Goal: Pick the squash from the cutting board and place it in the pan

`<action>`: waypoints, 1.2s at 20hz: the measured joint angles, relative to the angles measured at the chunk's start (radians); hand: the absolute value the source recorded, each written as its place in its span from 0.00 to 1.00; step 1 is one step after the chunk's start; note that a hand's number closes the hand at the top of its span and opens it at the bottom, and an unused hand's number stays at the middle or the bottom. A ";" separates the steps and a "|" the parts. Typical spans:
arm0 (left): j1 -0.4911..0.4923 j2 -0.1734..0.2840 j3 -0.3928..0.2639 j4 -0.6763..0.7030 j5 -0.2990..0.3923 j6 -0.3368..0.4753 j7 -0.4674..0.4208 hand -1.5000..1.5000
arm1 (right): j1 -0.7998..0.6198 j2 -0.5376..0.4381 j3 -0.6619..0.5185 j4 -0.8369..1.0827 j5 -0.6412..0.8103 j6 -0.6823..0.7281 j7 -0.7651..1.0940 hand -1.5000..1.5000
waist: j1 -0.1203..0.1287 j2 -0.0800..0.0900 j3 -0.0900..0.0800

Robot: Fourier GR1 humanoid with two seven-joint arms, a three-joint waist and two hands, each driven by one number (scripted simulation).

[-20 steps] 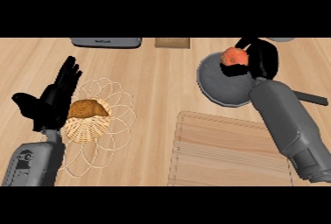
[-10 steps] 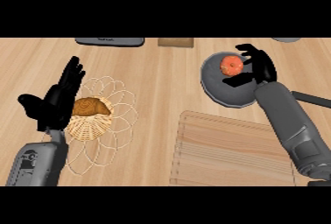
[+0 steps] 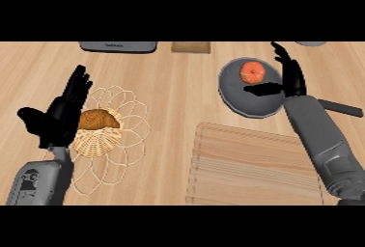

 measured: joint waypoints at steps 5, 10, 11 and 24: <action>-0.001 0.014 0.027 0.023 0.010 -0.001 -0.004 0.50 | 0.048 -0.018 -0.088 -0.042 -0.115 0.105 -0.112 0.00 | -0.030 -0.012 -0.002; 0.035 0.016 0.038 0.006 0.003 0.015 0.002 0.50 | 0.164 -0.032 -0.101 -0.150 -0.194 0.308 -0.153 0.00 | -0.066 -0.028 -0.004; 0.034 0.014 0.039 0.011 0.002 0.020 0.002 0.50 | 0.193 -0.041 -0.101 -0.182 -0.209 0.347 -0.157 0.00 | -0.074 -0.030 -0.004; 0.079 0.020 0.040 -0.052 -0.008 0.030 0.029 0.50 | 0.707 -0.039 -0.053 -0.920 -0.364 0.606 0.028 0.00 | -0.103 -0.039 -0.007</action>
